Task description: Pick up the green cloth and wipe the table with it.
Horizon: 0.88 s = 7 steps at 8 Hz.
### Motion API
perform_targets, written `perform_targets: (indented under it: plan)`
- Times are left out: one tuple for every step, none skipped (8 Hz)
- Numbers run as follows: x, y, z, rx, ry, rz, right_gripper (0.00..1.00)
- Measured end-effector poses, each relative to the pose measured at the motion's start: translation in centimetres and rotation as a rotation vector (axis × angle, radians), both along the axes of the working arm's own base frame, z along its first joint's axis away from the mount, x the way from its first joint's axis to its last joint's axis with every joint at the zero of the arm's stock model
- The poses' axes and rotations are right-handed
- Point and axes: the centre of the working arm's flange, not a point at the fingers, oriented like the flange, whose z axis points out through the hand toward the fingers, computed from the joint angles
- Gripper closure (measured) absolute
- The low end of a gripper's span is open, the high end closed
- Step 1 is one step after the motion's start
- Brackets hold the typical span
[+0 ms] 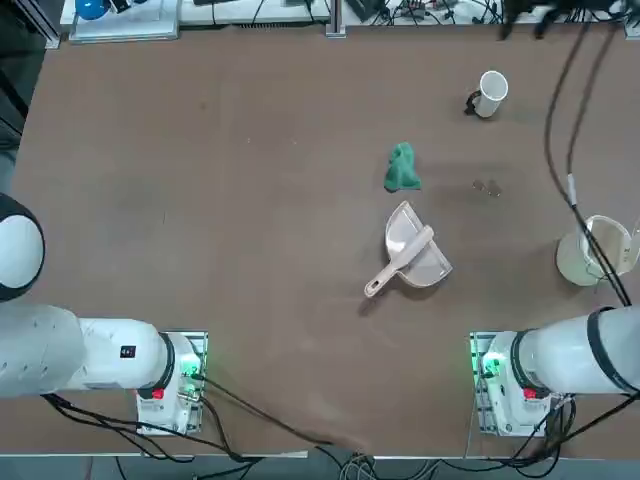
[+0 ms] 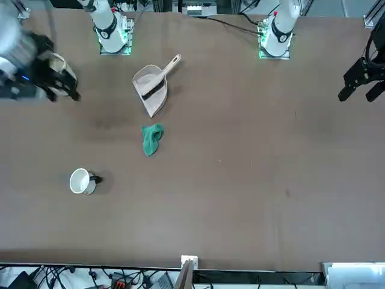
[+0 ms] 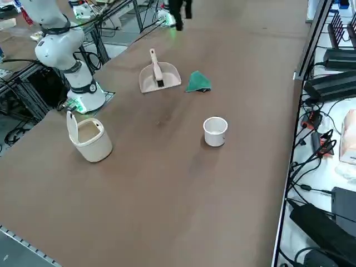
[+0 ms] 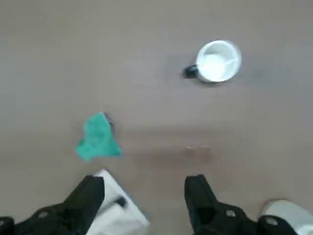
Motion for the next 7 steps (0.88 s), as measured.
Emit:
perform_targets:
  plan:
    - [0.2,3.4,-3.5,0.001,0.007,-0.031,0.0]
    - [0.1,5.9,-6.9,-0.006,0.032,-0.05,0.0]
    - [0.0,8.1,-9.9,-0.017,0.06,-0.053,0.0]
    - [-0.2,10.3,-12.5,-0.026,0.079,-0.058,0.0]
    - [-0.6,12.3,-15.2,-0.032,0.088,-0.062,0.0]
    - [-1.2,13.9,-17.8,-0.033,0.086,-0.054,0.0]
    - [-1.9,15.2,-20.2,-0.03,0.078,-0.039,0.0]
